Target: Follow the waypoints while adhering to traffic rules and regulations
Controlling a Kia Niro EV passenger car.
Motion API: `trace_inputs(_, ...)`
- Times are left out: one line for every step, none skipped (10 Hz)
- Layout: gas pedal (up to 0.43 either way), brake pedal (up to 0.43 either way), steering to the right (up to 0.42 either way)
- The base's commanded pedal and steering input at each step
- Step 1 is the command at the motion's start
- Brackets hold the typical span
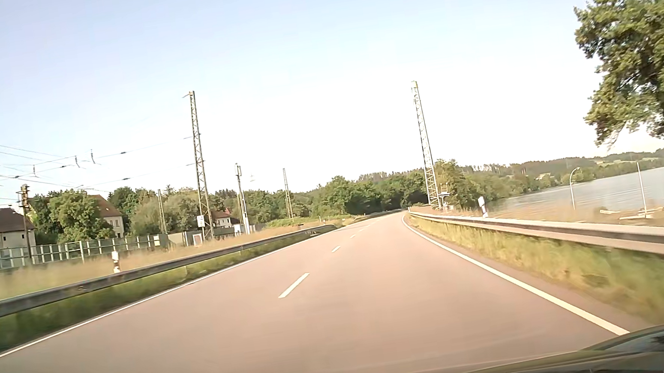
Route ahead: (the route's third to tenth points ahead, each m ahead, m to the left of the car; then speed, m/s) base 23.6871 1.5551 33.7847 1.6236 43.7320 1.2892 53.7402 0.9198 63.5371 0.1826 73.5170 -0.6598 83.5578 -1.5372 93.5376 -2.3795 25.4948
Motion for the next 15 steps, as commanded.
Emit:
trace_inputs(0.110, 0.000, 0.006)
trace_inputs(0.110, 0.000, 0.006)
trace_inputs(0.110, 0.000, 0.007)
trace_inputs(0.118, 0.000, 0.007)
trace_inputs(0.130, 0.000, 0.007)
trace_inputs(0.157, 0.000, 0.007)
trace_inputs(0.189, 0.000, 0.007)
trace_inputs(0.197, 0.000, 0.007)
trace_inputs(0.220, 0.000, 0.006)
trace_inputs(0.228, 0.000, 0.007)
trace_inputs(0.240, 0.000, 0.006)
trace_inputs(0.248, 0.000, 0.006)
trace_inputs(0.248, 0.000, 0.006)
trace_inputs(0.248, 0.000, 0.006)
trace_inputs(0.240, 0.000, 0.005)
